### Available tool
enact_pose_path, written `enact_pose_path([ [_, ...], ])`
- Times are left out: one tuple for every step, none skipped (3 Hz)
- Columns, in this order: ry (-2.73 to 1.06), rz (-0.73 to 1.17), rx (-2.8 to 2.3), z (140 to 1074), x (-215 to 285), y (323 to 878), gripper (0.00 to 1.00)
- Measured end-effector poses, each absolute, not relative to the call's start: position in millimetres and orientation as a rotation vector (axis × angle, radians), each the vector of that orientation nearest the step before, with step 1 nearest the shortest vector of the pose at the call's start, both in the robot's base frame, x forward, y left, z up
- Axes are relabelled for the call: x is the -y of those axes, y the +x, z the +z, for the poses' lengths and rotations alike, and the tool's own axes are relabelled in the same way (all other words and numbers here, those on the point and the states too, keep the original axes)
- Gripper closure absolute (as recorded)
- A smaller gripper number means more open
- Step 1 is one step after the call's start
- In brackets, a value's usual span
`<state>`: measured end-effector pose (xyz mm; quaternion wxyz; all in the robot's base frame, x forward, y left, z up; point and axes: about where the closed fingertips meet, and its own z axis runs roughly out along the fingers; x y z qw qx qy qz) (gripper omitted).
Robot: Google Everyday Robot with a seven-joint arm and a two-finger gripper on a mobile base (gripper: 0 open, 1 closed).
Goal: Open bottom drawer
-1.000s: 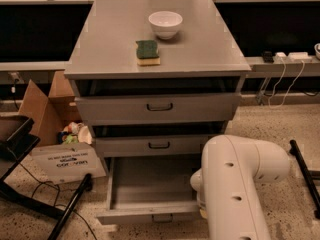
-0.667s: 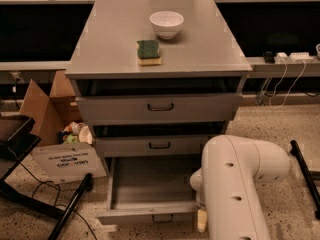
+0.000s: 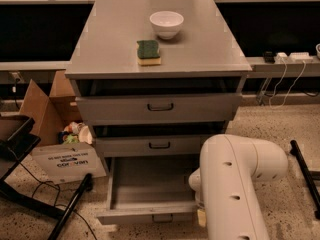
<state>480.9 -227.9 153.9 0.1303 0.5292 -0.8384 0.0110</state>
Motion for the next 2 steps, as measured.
enact_pose_path([
  [1.642,-0.050,2.476,161.9,203.9,461.2,0.47],
  [1.664,-0.171,2.488,166.0,195.1,408.9,0.70],
])
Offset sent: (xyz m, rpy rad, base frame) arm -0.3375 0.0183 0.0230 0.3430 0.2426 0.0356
